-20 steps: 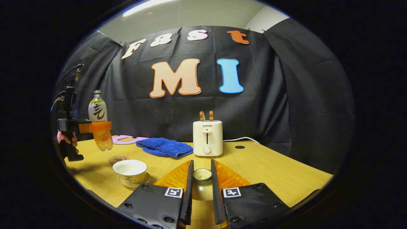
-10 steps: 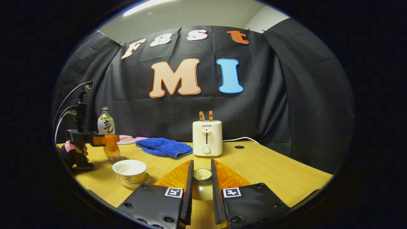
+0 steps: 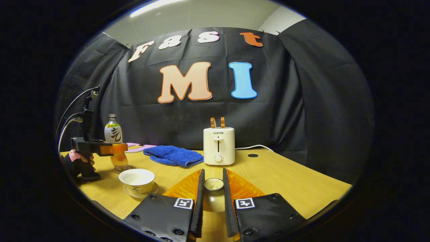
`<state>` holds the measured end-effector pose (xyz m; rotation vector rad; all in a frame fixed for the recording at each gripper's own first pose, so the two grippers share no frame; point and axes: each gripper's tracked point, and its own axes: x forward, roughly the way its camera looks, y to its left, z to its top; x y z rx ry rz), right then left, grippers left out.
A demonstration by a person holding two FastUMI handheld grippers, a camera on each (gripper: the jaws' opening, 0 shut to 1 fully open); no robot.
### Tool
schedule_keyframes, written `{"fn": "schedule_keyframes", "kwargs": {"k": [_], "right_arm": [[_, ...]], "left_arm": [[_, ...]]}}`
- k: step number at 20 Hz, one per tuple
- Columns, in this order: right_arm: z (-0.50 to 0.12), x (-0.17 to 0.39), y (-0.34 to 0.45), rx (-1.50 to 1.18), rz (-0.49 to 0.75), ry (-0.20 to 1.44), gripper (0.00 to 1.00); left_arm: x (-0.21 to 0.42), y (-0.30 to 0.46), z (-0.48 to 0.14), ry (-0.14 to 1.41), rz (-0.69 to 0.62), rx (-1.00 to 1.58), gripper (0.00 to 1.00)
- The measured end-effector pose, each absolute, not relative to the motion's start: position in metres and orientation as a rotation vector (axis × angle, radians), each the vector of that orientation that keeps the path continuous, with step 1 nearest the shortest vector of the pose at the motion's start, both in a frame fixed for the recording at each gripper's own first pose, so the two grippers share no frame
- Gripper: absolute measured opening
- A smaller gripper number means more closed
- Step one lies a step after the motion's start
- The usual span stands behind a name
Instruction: Open the teacup lid with one hand, grasp the water bottle and pour water into the teacup with the other hand; after pouring, place the water bottle on the coaster and then close the teacup lid.
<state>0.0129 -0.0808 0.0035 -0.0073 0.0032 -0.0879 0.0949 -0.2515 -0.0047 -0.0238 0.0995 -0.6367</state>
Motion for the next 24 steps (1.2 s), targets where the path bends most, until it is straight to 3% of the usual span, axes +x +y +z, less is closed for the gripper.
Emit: {"fn": "schedule_keyframes", "kwargs": {"k": [10, 12, 18, 24], "right_arm": [[0.004, 0.013, -0.081, -0.007, -0.088, 0.002, 0.32], [0.004, 0.013, -0.081, -0.007, -0.09, 0.002, 0.31], [0.005, 0.013, -0.081, -0.007, -0.092, 0.001, 0.31], [0.005, 0.013, -0.08, -0.007, -0.09, 0.001, 0.33]], "left_arm": [[0.09, -0.262, -0.009, 0.08, -0.655, 0.023, 0.7], [0.089, -0.262, -0.013, 0.086, -0.652, 0.036, 0.8], [0.083, -0.258, -0.005, 0.033, -0.632, 0.02, 0.96], [0.065, -0.247, 0.002, -0.003, -0.62, -0.026, 0.96]]}}
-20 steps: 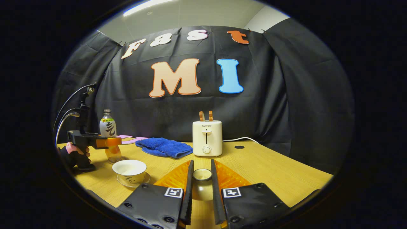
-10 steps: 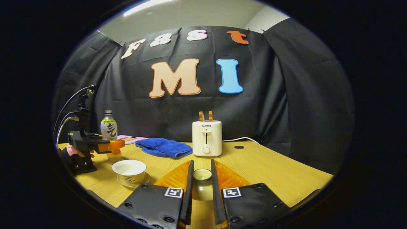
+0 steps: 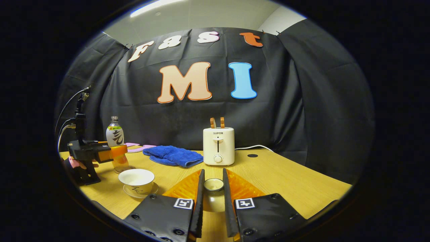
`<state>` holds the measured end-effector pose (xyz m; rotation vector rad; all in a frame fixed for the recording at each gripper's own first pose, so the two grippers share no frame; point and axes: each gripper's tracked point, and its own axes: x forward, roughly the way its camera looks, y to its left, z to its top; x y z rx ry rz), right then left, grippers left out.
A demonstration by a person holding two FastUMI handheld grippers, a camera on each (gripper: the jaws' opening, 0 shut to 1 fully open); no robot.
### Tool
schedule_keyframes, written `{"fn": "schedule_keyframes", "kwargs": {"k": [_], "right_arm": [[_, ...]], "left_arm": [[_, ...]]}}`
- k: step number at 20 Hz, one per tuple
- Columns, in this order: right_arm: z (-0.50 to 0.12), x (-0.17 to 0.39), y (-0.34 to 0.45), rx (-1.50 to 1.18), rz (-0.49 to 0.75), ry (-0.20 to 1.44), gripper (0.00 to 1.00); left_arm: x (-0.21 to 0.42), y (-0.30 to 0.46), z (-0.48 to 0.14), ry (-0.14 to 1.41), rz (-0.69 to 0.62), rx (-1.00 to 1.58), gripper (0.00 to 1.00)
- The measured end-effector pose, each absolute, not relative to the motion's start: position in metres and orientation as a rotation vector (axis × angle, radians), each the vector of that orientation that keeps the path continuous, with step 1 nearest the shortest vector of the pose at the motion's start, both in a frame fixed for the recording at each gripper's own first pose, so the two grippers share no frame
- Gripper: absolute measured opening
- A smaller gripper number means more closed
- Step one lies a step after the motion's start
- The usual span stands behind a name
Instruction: Open the teacup lid with one hand, grasp the water bottle and pour water into the teacup with the other hand; after pouring, place the water bottle on the coaster and then close the teacup lid.
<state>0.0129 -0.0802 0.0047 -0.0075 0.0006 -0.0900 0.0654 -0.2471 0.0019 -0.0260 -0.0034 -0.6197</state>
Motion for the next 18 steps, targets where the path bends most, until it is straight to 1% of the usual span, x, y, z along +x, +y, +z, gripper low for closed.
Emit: {"fn": "schedule_keyframes", "kwargs": {"k": [1, 3, 4, 7, 10, 11, 12, 13, 14, 16, 17, 18], "right_arm": [[0.005, 0.012, -0.08, -0.007, -0.087, 0.0, 0.31], [0.004, 0.013, -0.076, -0.006, -0.075, 0.001, 0.31], [0.004, 0.013, -0.073, -0.006, -0.063, 0.0, 0.33], [0.002, 0.015, -0.054, -0.004, -0.01, 0.006, 0.3], [0.001, 0.021, -0.033, -0.003, 0.029, 0.011, 0.31], [0.001, 0.023, -0.023, -0.002, 0.042, 0.012, 0.31], [0.001, 0.026, -0.015, -0.001, 0.055, 0.012, 0.32], [-0.001, 0.029, -0.003, -0.001, 0.078, 0.017, 0.32], [-0.001, 0.033, 0.008, 0.0, 0.097, 0.018, 0.29], [-0.003, 0.04, 0.027, 0.002, 0.13, 0.023, 0.31], [-0.004, 0.046, 0.049, 0.004, 0.175, 0.028, 0.3], [-0.004, 0.052, 0.071, 0.004, 0.238, 0.034, 0.31]], "left_arm": [[0.06, -0.246, 0.002, -0.004, -0.628, -0.025, 0.96], [0.048, -0.239, 0.003, -0.007, -0.637, -0.025, 0.96], [0.043, -0.234, 0.003, -0.008, -0.631, -0.026, 0.96], [0.031, -0.213, 0.004, -0.01, -0.582, -0.024, 0.96], [0.018, -0.198, 0.004, -0.011, -0.562, -0.024, 0.96], [0.015, -0.191, 0.004, -0.008, -0.545, -0.023, 0.99], [0.013, -0.184, 0.004, -0.008, -0.527, -0.023, 0.96], [0.01, -0.177, 0.004, -0.008, -0.506, -0.022, 0.96], [0.008, -0.171, 0.004, -0.007, -0.483, -0.021, 0.96], [0.006, -0.16, 0.003, -0.006, -0.446, -0.019, 0.96], [0.003, -0.154, 0.003, -0.007, -0.427, -0.019, 0.96], [0.003, -0.15, 0.004, -0.006, -0.417, -0.018, 0.96]]}}
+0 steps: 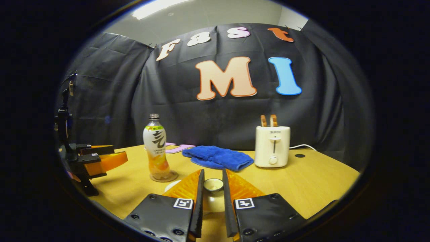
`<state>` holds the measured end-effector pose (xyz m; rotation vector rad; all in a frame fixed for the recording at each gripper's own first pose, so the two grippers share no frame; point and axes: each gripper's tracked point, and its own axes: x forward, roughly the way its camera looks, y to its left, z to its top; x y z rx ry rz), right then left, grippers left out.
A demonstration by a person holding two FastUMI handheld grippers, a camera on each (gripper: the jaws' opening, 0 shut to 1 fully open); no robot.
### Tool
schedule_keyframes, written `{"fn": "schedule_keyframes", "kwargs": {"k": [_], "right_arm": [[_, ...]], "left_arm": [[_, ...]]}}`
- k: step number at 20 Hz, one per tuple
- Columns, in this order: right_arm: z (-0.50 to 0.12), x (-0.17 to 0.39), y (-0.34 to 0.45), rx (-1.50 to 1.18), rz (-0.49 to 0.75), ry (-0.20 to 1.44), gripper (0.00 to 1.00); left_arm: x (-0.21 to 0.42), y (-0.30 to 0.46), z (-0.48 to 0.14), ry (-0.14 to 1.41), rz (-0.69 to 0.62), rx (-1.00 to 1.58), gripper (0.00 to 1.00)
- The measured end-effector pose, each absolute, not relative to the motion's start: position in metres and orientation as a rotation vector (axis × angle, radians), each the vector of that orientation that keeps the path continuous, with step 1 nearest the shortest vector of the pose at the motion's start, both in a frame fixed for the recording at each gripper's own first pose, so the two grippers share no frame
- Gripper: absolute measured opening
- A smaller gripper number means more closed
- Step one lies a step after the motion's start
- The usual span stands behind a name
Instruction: Open the teacup lid with one hand, grasp the water bottle and pour water into the teacup with the other hand; after pouring, place the water bottle on the coaster and then close the teacup lid.
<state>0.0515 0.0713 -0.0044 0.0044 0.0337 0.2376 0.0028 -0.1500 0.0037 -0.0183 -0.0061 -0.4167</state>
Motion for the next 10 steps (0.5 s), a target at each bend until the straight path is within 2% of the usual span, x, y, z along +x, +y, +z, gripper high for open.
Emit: {"fn": "schedule_keyframes", "kwargs": {"k": [1, 3, 4, 10], "right_arm": [[-0.007, 0.054, 0.081, 0.005, 0.266, 0.044, 0.29], [-0.013, 0.06, 0.094, -0.001, 0.303, 0.07, 0.34], [-0.015, 0.061, 0.097, -0.005, 0.316, 0.085, 0.29], [-0.024, 0.067, 0.109, -0.015, 0.359, 0.149, 0.31]], "left_arm": [[0.002, -0.151, 0.003, -0.005, -0.416, -0.018, 0.96], [0.003, -0.152, 0.003, -0.006, -0.42, -0.018, 0.96], [0.002, -0.152, 0.003, -0.006, -0.421, -0.018, 0.96], [0.002, -0.152, 0.003, -0.006, -0.423, -0.019, 0.96]]}}
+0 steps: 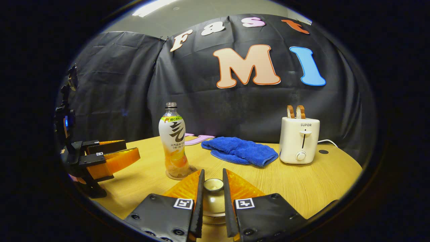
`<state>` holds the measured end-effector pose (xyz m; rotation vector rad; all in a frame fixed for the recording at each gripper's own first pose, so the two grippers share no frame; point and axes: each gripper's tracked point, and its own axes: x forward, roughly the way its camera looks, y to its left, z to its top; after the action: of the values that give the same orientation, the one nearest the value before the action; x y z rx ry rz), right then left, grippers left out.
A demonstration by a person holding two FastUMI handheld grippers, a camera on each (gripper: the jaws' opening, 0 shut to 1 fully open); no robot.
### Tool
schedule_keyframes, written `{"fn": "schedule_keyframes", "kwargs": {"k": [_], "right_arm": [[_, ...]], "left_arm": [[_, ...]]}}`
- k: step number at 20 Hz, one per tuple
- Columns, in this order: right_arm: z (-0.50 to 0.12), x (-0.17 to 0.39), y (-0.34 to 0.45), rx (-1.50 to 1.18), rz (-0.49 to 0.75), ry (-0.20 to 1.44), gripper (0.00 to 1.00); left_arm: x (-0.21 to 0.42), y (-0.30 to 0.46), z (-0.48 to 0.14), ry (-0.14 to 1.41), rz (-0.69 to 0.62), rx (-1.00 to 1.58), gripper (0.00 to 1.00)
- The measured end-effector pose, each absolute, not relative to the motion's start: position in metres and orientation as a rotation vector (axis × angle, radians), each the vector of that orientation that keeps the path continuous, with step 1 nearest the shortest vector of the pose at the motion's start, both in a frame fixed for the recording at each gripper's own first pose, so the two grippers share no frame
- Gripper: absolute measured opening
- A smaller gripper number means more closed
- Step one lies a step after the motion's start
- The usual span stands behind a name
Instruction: Open the teacup lid with one hand, grasp the water bottle and pour water into the teacup with the other hand; after pouring, place the water bottle on the coaster and then close the teacup lid.
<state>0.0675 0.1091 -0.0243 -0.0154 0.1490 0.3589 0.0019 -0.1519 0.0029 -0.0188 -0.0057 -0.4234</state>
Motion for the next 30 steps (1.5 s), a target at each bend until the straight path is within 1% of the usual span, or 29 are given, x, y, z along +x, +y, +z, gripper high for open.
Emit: {"fn": "schedule_keyframes", "kwargs": {"k": [1, 2, 5, 6, 8, 11, 15, 17, 23, 28, 29, 30], "right_arm": [[-0.026, 0.068, 0.11, -0.017, 0.361, 0.158, 0.33], [-0.025, 0.068, 0.11, -0.015, 0.364, 0.163, 0.3], [-0.026, 0.065, 0.108, -0.015, 0.36, 0.174, 0.29], [-0.026, 0.064, 0.108, -0.016, 0.362, 0.176, 0.33], [-0.026, 0.064, 0.109, -0.018, 0.36, 0.178, 0.33], [-0.027, 0.063, 0.109, -0.02, 0.367, 0.176, 0.49], [-0.017, 0.057, 0.106, -0.004, 0.366, 0.12, 0.91], [-0.005, 0.045, 0.098, 0.01, 0.353, 0.042, 0.99], [0.0, 0.022, 0.079, 0.012, 0.324, 0.013, 0.99], [0.002, 0.009, 0.048, 0.009, 0.263, 0.011, 0.98], [0.003, 0.008, 0.036, 0.008, 0.229, 0.008, 0.98], [0.003, 0.008, 0.023, 0.007, 0.187, 0.007, 0.94]], "left_arm": [[0.002, -0.152, 0.003, -0.005, -0.423, -0.018, 0.96], [0.002, -0.152, 0.002, -0.006, -0.423, -0.019, 0.96], [0.002, -0.152, 0.002, -0.005, -0.423, -0.019, 0.96], [0.001, -0.152, 0.003, -0.006, -0.423, -0.019, 0.96], [0.002, -0.152, 0.002, -0.006, -0.423, -0.019, 0.96], [0.001, -0.152, 0.003, -0.006, -0.423, -0.019, 0.96], [0.002, -0.153, 0.002, -0.007, -0.422, -0.019, 0.96], [0.002, -0.153, 0.003, -0.007, -0.422, -0.017, 0.96], [0.001, -0.153, 0.003, -0.007, -0.422, -0.016, 0.96], [0.001, -0.153, 0.004, -0.007, -0.422, -0.016, 0.96], [0.001, -0.153, 0.004, -0.007, -0.422, -0.016, 0.96], [0.001, -0.153, 0.003, -0.007, -0.421, -0.015, 0.96]]}}
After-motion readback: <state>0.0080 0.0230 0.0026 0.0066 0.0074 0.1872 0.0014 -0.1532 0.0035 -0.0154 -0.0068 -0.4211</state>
